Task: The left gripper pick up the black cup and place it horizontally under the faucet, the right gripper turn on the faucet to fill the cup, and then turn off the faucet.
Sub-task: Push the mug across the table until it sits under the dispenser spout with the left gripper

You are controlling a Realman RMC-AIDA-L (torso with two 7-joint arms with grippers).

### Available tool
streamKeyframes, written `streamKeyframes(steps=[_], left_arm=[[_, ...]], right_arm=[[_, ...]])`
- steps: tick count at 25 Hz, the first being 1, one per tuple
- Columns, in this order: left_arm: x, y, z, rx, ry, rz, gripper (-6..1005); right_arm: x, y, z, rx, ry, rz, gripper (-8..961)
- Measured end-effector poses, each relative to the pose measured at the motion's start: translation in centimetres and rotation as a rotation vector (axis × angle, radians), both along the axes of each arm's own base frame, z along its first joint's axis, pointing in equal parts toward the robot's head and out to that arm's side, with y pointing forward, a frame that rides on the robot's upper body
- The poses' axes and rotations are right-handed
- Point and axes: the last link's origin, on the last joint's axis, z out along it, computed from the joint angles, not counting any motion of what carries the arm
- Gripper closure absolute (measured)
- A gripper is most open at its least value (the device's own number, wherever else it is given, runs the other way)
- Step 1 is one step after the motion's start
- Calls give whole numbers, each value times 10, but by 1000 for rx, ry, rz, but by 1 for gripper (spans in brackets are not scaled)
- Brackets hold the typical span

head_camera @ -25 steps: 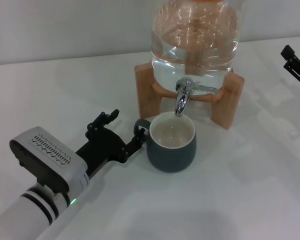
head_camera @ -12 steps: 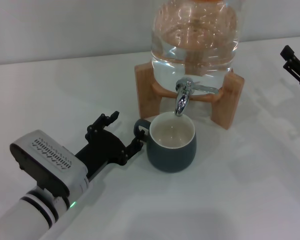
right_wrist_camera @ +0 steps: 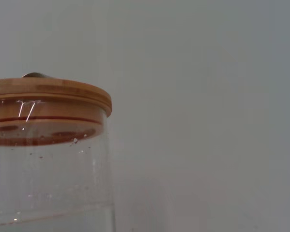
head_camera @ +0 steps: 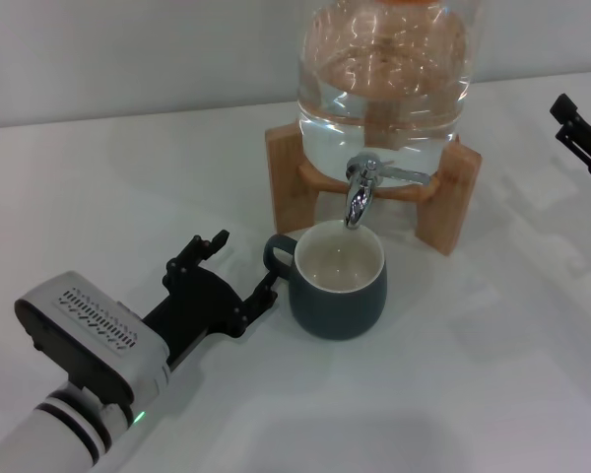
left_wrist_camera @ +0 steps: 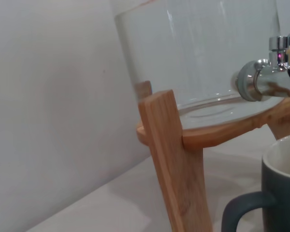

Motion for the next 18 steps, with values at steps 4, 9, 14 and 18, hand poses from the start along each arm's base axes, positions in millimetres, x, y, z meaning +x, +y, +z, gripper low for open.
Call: streamKeyframes(steps=[4, 9, 14, 18], left_arm=[[-3, -3, 0, 10, 8, -3, 226], [-5, -7, 0, 20, 16, 1, 226], [-11, -11, 2, 27, 10, 17, 226], [-13, -13, 3, 34, 4, 25, 226]], right_arm=[[0, 0, -1, -6, -2, 3, 91], [0, 0, -1, -7, -1, 2, 91], [0, -1, -2, -11, -2, 0, 91], [0, -2, -4, -19, -5, 1, 91]])
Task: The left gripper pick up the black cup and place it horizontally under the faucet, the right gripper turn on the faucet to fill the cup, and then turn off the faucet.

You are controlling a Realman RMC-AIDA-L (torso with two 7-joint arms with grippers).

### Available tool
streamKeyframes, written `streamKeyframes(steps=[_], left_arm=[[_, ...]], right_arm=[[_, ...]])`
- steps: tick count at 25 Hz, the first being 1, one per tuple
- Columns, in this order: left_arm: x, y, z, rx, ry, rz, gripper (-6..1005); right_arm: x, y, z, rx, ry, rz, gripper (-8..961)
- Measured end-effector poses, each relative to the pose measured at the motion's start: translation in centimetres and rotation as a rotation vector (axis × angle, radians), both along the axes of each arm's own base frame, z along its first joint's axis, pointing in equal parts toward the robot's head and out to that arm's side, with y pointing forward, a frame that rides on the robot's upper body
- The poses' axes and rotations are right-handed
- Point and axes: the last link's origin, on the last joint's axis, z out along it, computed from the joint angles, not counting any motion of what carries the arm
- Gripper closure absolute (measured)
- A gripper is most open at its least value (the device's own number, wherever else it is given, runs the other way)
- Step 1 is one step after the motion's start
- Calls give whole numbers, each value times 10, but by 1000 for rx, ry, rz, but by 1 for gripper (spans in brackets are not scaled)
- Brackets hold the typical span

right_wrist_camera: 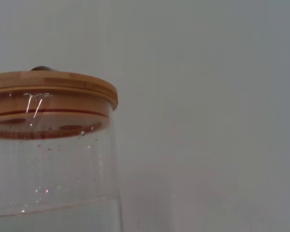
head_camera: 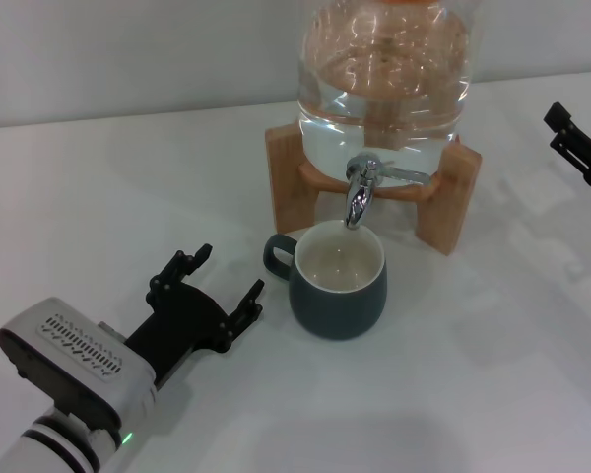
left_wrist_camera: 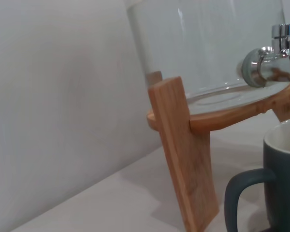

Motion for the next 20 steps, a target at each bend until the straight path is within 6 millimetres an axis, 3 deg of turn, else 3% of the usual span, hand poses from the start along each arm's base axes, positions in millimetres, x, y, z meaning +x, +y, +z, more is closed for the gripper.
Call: streamKeyframes(steps=[11, 20], left_arm=[[-6, 4, 5, 20, 9, 15, 226], [-15, 15, 25, 117, -7, 21, 226]], right_arm=[[0, 1, -2, -9, -4, -6, 91], [3, 2, -4, -21, -13, -27, 91]])
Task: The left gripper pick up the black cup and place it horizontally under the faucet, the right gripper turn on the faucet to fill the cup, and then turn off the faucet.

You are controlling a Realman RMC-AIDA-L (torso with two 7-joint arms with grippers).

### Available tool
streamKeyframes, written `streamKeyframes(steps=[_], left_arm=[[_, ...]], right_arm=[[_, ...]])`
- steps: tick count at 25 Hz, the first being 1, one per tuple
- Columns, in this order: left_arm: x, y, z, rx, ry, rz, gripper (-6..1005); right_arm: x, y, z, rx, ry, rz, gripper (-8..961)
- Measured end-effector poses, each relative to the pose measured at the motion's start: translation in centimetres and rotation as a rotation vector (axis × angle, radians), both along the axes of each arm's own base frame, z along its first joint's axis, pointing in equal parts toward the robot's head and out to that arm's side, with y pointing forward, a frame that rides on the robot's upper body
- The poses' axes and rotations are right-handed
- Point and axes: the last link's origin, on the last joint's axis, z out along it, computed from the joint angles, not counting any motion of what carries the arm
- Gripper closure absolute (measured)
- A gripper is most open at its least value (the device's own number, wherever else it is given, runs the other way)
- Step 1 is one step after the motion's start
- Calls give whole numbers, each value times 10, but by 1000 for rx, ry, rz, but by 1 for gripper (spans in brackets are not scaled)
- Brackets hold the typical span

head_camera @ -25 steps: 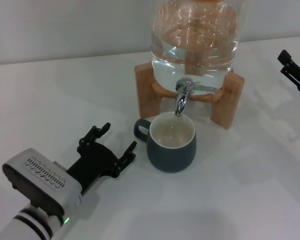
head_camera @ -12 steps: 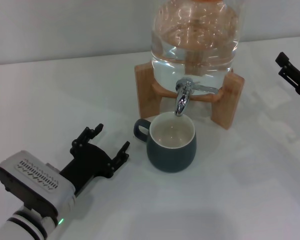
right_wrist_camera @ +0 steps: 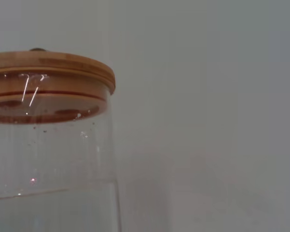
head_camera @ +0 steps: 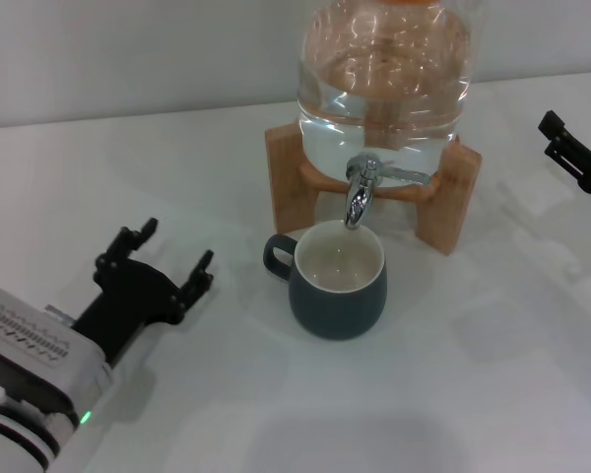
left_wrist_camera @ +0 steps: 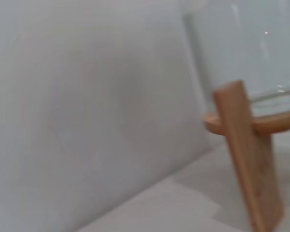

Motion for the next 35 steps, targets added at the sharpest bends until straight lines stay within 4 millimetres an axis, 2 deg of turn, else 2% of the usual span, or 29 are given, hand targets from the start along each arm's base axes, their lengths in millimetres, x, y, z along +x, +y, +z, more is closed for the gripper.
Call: streamKeyframes(steps=[5, 12, 17, 24, 35], left_arm=[[-7, 7, 19, 98, -39, 19, 226], [-16, 9, 73, 386, -193, 32, 226], [-19, 4, 96, 487, -288, 14, 226], [-30, -3, 109, 543, -310, 23, 226], [-62, -8, 120, 590, -268, 163, 226]], right_arm=[[1, 0, 0, -2, -3, -10, 91], [1, 1, 0, -1, -4, -8, 91], [-1, 2, 4, 16, 5, 3, 91], [-3, -5, 10, 27, 51, 37, 91], [-3, -28, -1, -49, 70, 85, 91]])
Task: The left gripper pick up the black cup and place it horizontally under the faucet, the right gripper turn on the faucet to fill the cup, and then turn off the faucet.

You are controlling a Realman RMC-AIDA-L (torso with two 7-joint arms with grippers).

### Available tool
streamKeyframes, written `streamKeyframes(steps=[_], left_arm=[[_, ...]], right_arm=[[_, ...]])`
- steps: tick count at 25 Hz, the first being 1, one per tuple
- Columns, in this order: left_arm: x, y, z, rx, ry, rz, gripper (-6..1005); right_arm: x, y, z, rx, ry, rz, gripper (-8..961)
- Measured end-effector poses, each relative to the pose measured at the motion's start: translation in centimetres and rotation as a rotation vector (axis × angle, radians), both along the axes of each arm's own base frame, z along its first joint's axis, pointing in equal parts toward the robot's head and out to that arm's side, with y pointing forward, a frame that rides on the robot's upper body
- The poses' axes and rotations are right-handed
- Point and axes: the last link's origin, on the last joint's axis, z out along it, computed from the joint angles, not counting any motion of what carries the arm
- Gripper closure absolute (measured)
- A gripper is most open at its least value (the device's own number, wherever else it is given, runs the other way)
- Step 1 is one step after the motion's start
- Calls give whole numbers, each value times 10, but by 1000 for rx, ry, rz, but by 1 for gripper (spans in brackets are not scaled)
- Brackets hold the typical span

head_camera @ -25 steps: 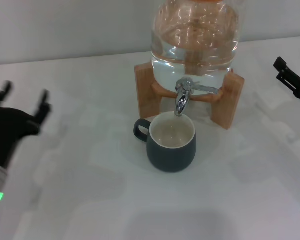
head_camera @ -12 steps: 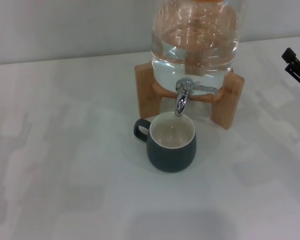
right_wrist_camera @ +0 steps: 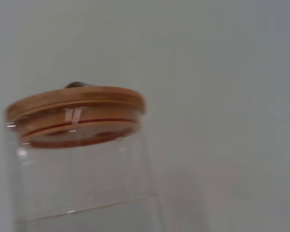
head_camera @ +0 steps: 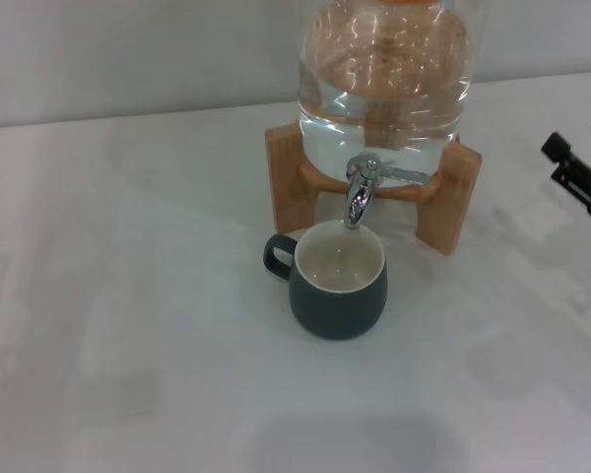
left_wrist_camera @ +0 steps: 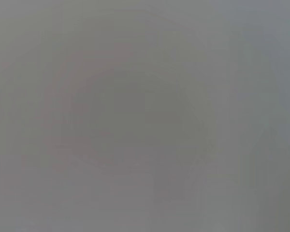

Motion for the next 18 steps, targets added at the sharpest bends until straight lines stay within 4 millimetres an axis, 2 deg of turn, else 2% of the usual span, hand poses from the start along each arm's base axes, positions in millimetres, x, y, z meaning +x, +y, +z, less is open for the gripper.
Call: streamKeyframes(steps=[9, 18], left_arm=[[-1, -2, -8, -44, 9, 3, 226], [1, -4, -17, -93, 16, -2, 226]], right_arm=[[-10, -21, -19, -116, 4, 98, 91], [-32, -19, -42, -264, 6, 206, 91]])
